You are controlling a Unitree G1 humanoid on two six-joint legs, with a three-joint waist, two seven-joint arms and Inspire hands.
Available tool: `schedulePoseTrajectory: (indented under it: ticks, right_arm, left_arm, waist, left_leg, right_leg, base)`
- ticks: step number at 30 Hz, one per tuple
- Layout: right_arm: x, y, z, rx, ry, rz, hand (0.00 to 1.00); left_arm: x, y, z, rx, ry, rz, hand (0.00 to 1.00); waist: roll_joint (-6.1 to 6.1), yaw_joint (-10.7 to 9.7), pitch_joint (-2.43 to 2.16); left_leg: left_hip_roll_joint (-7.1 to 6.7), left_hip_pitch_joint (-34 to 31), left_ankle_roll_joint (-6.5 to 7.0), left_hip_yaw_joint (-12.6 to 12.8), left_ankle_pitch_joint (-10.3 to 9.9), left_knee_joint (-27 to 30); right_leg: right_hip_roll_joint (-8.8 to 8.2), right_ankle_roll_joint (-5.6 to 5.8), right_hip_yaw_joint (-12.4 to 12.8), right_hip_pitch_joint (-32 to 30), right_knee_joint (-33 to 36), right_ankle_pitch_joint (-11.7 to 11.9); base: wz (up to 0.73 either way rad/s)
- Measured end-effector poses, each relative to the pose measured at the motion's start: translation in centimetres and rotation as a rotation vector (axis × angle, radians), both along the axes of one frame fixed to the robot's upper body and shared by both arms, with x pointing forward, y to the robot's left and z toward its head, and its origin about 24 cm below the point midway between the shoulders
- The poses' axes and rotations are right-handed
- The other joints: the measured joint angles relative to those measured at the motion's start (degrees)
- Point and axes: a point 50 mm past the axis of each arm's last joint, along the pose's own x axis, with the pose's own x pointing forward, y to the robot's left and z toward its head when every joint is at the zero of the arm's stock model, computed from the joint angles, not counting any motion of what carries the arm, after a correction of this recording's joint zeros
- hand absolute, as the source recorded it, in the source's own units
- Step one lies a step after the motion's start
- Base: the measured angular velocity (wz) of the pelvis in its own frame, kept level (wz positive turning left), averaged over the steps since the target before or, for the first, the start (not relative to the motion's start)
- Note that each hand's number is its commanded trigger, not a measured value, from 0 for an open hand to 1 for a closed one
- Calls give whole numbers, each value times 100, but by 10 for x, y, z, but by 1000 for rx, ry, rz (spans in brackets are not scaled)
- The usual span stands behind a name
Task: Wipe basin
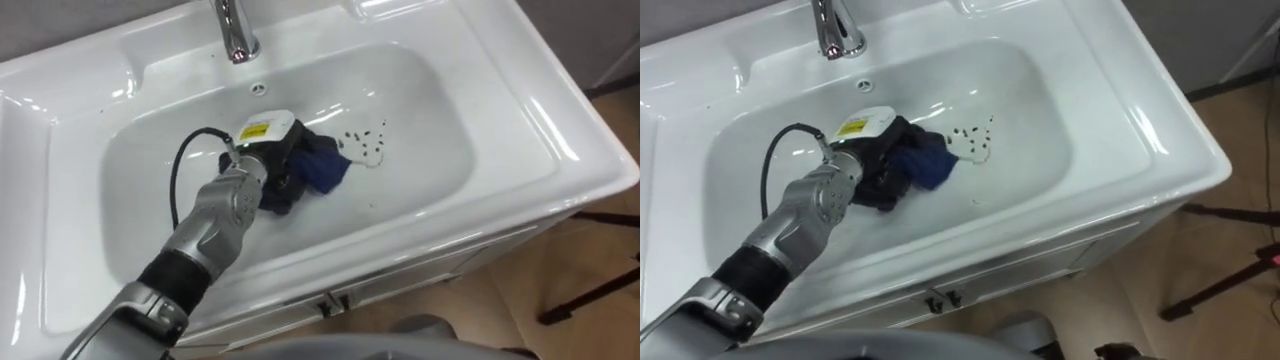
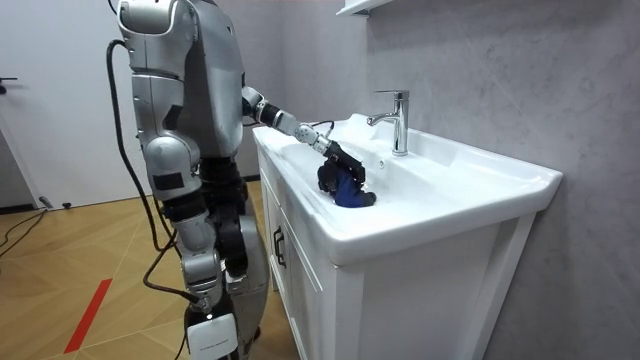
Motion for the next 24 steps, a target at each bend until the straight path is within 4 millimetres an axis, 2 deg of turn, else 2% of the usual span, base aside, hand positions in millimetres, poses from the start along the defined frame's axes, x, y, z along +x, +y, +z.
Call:
schedulePoseTrajectory:
  ticks: [8,18,24]
  right_arm:
    - [-4,-4,1,-5,37,13,0]
    - [-10,-4,1,-9,69,12,0]
    - [-4,-3,1,0,58,16,0]
  left_arm:
    - [5,-21,11,-24,-12,-55,100]
    - [6,-28,16,-50,-24,-60,100]
    - [8,-35,20,-138,7,-55,100]
  waist:
    - [38,-126,-13]
    - [17,-212,-1]
    - [12,-214,2]
  left_leg:
    - [17,-56,15,73,-36,7]
    - [16,-137,17,82,-36,13]
    - [-1,-152,17,85,-36,9]
  right_leg:
    - [27,17,111,-99,-23,9]
    - [27,18,107,-167,-30,47]
    - [8,18,74,-171,-36,47]
  base:
    - [-4]
    - [-1]
    - [1]
